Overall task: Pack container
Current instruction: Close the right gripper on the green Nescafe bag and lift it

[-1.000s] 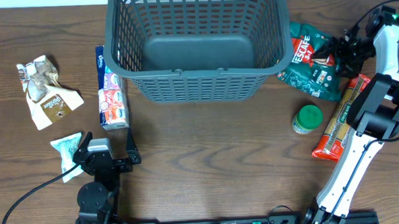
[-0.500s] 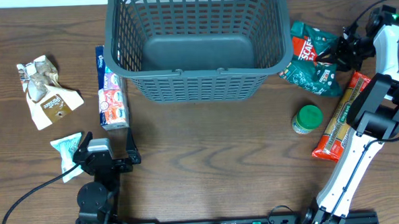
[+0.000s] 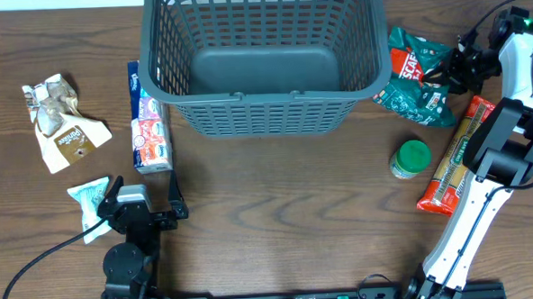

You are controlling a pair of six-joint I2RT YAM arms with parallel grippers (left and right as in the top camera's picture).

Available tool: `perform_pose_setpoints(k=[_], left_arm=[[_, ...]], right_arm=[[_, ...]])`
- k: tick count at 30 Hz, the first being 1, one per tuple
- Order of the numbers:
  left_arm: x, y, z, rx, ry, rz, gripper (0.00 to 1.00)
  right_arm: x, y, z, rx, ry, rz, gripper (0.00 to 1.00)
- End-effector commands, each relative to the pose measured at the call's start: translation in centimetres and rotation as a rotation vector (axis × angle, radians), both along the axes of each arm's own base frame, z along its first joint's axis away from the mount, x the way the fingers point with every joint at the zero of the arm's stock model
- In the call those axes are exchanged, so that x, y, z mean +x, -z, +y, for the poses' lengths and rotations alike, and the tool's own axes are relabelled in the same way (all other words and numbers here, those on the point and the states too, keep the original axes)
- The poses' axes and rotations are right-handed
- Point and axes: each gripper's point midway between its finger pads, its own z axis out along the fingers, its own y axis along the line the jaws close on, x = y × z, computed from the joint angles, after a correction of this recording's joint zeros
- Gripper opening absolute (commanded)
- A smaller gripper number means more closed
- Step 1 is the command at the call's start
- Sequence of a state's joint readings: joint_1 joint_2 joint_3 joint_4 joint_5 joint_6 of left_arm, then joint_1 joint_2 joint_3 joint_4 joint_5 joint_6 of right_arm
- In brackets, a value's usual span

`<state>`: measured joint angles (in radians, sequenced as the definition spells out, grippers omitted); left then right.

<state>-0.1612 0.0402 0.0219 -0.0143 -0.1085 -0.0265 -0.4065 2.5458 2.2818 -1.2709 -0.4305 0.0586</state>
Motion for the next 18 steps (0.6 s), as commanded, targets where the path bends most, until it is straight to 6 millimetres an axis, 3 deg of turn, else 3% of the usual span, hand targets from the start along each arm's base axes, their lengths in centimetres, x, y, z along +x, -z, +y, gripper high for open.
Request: perform_pose_setpoints(k=[1, 18], left_arm=[[-0.05, 1.08, 0.18, 0.001, -0.011, 0.034, 0.99], [-0.05, 1.08, 0.18, 0.001, -0.011, 0.034, 0.99]], right_arm=[[-2.33, 6.12, 2.04, 0.022, -0.047, 0.160, 0.01], [-2.44, 6.07, 2.16, 0.029, -0.046, 0.164, 0.01]])
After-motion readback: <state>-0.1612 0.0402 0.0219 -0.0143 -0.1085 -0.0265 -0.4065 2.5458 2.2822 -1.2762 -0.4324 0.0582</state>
